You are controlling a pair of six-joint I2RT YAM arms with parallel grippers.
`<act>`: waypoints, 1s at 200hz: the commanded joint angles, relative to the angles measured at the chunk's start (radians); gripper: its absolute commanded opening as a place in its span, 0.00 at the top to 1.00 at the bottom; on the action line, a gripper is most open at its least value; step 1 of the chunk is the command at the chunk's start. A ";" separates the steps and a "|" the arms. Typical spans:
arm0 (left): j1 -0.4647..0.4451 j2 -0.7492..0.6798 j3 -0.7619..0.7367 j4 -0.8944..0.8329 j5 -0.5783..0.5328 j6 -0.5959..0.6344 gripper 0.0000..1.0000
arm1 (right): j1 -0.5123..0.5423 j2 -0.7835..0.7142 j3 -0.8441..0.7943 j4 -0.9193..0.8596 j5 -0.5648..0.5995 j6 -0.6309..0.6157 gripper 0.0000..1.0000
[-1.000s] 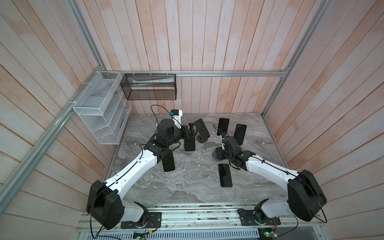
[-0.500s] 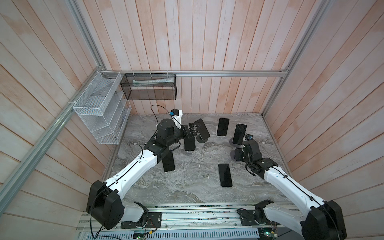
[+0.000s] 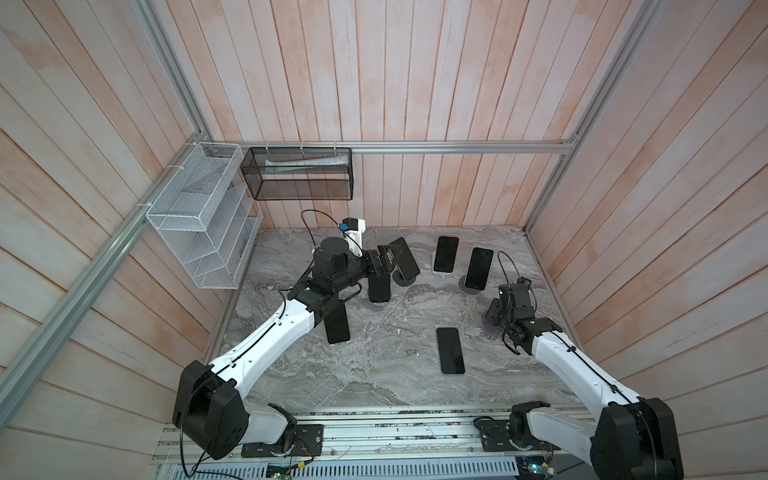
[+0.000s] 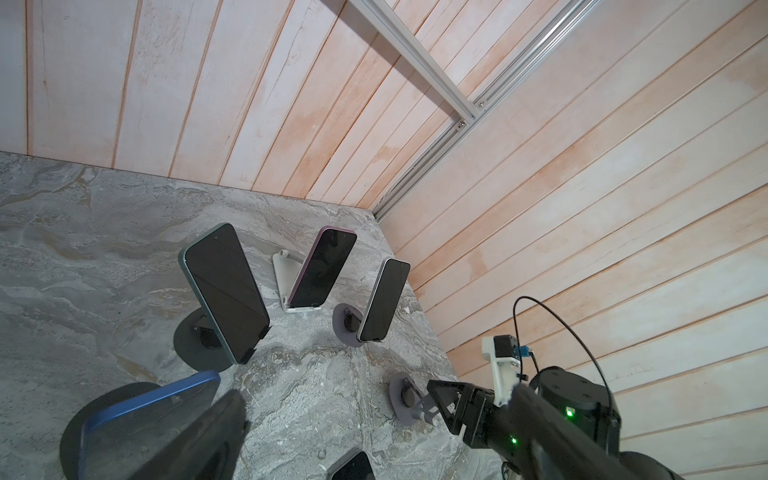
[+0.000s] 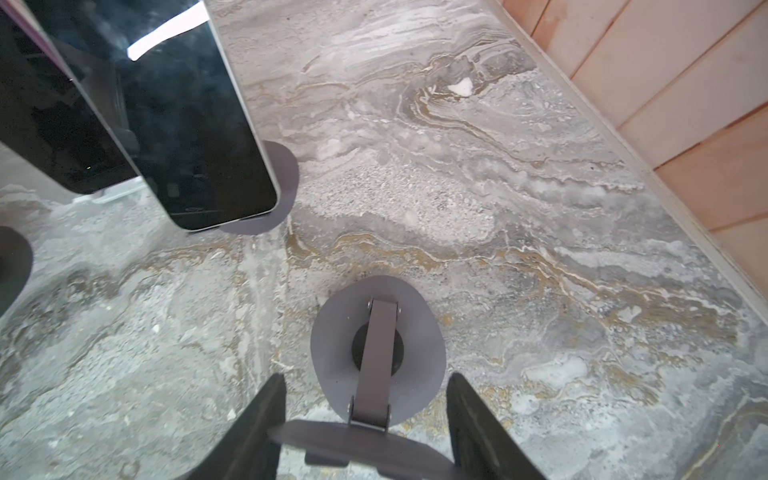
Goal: Remove the phone from the phone stand
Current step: 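Move the right gripper toward the phones farthest from the robot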
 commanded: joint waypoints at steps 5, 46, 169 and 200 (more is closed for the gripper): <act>0.004 -0.007 -0.002 0.018 0.003 0.006 0.00 | -0.053 -0.005 0.000 0.056 0.046 0.015 0.50; 0.004 -0.005 -0.002 0.014 -0.010 0.019 0.01 | -0.178 0.046 0.042 0.139 0.048 -0.029 0.50; 0.004 -0.004 -0.003 0.019 -0.006 0.020 0.00 | -0.274 0.485 0.342 0.316 -0.060 -0.236 0.48; 0.004 0.004 -0.001 0.015 -0.005 0.019 0.00 | -0.275 0.554 0.389 0.278 -0.070 -0.253 0.42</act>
